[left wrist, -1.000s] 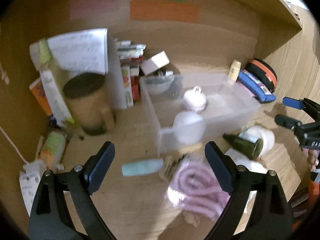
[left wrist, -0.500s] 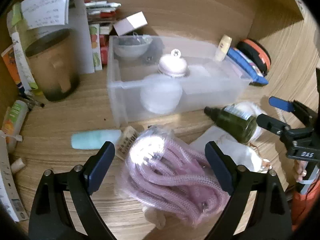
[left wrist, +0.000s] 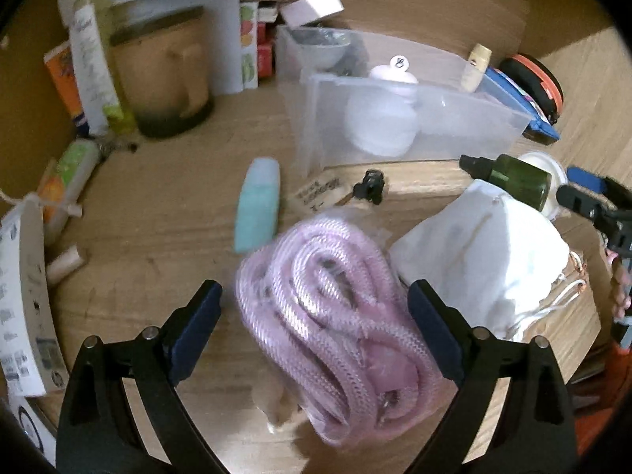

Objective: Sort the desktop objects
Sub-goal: 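Grasp the bag of pink rope with the left gripper while the right grasps the cream jar, then carry the pink rope bag and cream jar toward the clear box with both grippers, then release the rope bag and cream jar into the clear box, opening both grippers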

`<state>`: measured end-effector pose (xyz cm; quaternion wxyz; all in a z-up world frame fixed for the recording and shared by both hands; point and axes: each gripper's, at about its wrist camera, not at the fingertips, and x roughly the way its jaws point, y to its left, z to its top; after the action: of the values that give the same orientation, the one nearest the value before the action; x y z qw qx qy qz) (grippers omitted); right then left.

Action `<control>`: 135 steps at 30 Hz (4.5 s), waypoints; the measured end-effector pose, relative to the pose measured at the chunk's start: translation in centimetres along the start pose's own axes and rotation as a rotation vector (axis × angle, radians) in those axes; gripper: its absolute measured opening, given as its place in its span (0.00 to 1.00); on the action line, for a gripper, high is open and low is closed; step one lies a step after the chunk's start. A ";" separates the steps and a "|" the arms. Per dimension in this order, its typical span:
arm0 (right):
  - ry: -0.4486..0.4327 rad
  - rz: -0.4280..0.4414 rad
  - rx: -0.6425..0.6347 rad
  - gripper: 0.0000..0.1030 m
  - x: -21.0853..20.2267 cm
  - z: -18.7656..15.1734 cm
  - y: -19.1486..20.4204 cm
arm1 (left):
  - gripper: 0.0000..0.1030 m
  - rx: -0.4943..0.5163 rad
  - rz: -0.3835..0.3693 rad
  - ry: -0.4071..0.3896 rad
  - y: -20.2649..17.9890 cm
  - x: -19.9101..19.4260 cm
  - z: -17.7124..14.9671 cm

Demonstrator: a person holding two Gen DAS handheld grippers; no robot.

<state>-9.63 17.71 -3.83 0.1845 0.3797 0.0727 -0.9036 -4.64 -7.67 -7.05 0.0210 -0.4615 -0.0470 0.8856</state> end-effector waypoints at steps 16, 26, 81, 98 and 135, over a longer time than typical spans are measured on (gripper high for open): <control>0.048 0.062 0.099 0.80 2.5 -0.6 -1.5 | 1.00 0.053 0.088 0.041 -2.9 0.7 -0.7; 0.039 0.140 0.162 0.64 2.9 -0.6 -2.5 | 0.87 0.052 0.084 -0.027 -1.9 0.8 -0.1; -0.132 0.169 0.115 0.64 1.8 9.6 -1.3 | 0.65 -0.028 -0.095 -0.372 -1.9 -3.4 14.4; -0.001 0.150 0.085 0.64 7.9 9.9 0.1 | 0.62 0.018 -0.036 -0.246 -2.8 3.0 15.4; -0.077 0.064 -0.013 0.80 4.9 10.0 2.5 | 0.91 0.073 0.012 -0.338 -4.2 -2.8 14.2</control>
<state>-18.40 11.28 -0.32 0.2183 0.3458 0.0594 -0.9106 -14.72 -4.65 3.72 0.0242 -0.3051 -0.0147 0.9519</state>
